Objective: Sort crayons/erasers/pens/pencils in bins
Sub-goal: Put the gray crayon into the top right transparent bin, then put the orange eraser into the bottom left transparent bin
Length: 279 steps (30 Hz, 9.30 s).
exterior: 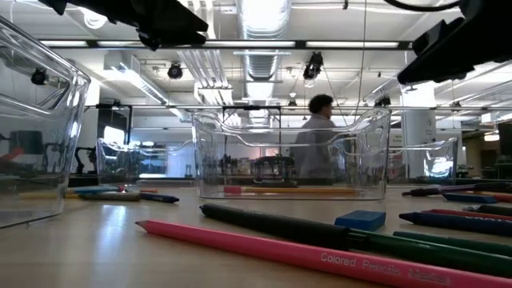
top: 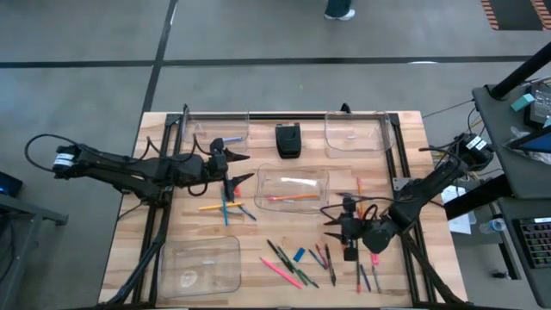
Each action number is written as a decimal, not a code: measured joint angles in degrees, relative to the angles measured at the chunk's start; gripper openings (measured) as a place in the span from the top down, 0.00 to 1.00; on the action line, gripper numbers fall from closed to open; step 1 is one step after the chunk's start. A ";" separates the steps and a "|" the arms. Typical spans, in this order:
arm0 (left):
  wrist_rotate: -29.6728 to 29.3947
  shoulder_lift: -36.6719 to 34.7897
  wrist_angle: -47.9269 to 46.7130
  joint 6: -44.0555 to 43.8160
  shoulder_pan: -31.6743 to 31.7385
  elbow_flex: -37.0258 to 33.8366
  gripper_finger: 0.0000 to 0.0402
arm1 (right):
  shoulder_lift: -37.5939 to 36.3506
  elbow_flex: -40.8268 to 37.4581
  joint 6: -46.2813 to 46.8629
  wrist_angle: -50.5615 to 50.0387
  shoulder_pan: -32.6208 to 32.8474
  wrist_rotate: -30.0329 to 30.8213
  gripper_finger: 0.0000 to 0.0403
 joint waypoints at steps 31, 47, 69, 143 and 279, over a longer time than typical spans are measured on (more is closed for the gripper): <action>3.19 3.38 -15.00 -4.63 -0.03 4.00 0.40 | -0.01 11.93 23.44 -30.64 0.91 -7.01 0.82; 2.97 3.38 -14.95 -6.11 -0.03 3.95 0.40 | 14.86 22.97 63.54 -45.41 14.08 -34.10 0.82; 3.04 8.95 -8.94 -12.17 -4.31 2.89 0.40 | 24.87 24.60 85.66 -44.65 22.38 -38.34 0.82; 2.96 9.72 -9.73 -13.65 -7.26 2.86 0.40 | -8.93 23.19 39.56 -73.29 -21.12 8.83 0.97; 6.74 28.01 -34.62 -11.93 4.82 5.18 1.00 | -34.23 -5.42 -16.87 -12.06 -57.87 -35.62 0.64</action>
